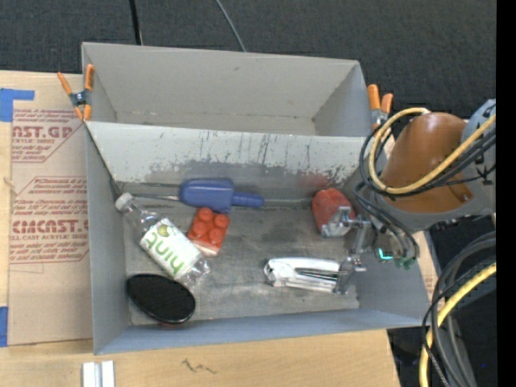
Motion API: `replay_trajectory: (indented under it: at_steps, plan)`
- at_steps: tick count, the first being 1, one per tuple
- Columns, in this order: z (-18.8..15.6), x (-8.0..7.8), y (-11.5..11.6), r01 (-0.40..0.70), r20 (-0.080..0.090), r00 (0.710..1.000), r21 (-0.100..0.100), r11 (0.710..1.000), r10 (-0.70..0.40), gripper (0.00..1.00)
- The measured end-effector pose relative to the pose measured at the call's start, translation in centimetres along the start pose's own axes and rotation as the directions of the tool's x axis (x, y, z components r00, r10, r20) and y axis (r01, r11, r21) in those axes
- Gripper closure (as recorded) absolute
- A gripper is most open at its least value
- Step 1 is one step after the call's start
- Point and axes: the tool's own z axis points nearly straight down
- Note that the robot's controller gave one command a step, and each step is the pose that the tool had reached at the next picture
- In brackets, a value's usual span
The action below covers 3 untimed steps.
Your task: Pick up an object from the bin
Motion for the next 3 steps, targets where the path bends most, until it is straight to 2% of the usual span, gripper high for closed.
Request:
replay_trajectory:
  at_steps: [1, 2, 3]
  plan:
    - [-0.4, -0.2, 0.0, 0.001, 0.008, 1.000, 0.001, 1.000, -0.001, 0.00]
    - [7.7, 0.5, 1.2, 0.103, 0.021, 0.994, 0.006, 0.995, -0.104, 1.00]
    - [7.7, 0.5, 1.2, 0.103, 0.021, 0.994, 0.006, 0.995, -0.103, 1.00]
